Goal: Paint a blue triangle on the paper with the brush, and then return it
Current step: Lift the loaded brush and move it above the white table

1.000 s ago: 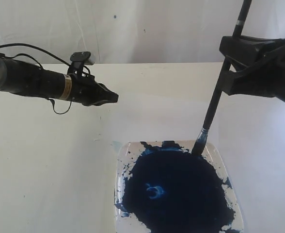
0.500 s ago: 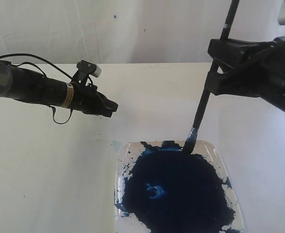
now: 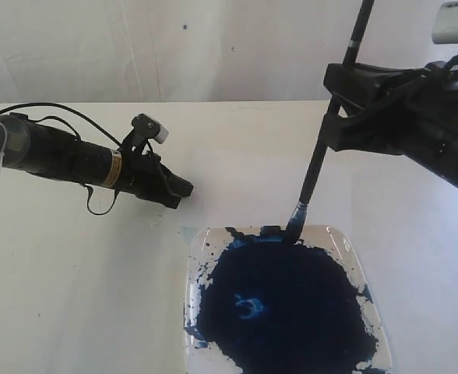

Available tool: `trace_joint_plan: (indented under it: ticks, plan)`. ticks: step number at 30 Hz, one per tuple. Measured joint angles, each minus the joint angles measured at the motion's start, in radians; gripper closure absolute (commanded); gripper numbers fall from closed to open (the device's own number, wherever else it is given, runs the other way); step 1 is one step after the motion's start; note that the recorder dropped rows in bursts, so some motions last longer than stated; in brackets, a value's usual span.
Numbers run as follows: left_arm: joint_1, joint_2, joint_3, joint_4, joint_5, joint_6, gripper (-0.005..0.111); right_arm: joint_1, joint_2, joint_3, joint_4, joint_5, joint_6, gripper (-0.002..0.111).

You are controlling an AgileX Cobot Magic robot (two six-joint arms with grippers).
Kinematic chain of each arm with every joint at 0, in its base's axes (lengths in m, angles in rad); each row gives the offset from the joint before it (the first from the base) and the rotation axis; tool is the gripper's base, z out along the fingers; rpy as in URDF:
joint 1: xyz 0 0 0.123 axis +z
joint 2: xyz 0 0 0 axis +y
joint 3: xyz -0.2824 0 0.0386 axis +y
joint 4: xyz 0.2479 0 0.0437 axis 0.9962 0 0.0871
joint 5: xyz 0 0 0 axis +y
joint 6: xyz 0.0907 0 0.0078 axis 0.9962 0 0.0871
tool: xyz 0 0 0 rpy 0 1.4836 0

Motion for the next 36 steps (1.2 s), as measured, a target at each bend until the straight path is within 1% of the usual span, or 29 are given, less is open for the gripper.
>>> trace_joint_plan:
  ticks: [2,5,7,10,13,16,20,25,30,36]
  plan:
    - [0.0,0.004,-0.002,-0.004,-0.005,0.0,0.107,0.0,0.0,0.0,0.012,-0.007,0.0,0.108]
    - [0.0,0.004,-0.002,-0.004,-0.005,0.001,0.107,-0.027,0.025,-0.017,0.105,-0.03,-0.071,0.108]
    - [0.0,0.004,-0.002,-0.004,-0.005,0.001,0.107,-0.053,0.066,-0.062,0.122,-0.038,-0.089,0.108]
    - [0.0,0.004,-0.002,-0.004,-0.005,0.001,0.107,-0.104,0.182,-0.141,0.117,-0.126,-0.095,0.108]
    - [0.0,0.004,-0.002,-0.004,-0.005,0.001,0.107,-0.16,0.351,-0.248,0.058,-0.217,-0.016,0.108]
    - [0.0,0.004,-0.002,-0.004,-0.005,0.001,0.107,-0.177,0.458,-0.31,0.037,-0.295,0.036,0.108]
    - [0.0,0.004,-0.002,-0.004,-0.005,0.002,0.107,-0.181,0.586,-0.396,0.025,-0.369,0.081,0.108]
    - [0.0,0.004,-0.002,-0.004,-0.005,0.002,0.107,-0.181,0.72,-0.476,0.002,-0.396,0.096,0.108]
    - [0.0,0.004,-0.002,-0.004,-0.005,0.002,0.107,-0.181,0.797,-0.497,-0.002,-0.428,0.098,0.108]
    - [0.0,0.004,-0.002,-0.004,-0.005,0.002,0.107,-0.176,0.837,-0.499,-0.002,-0.457,0.123,0.108]
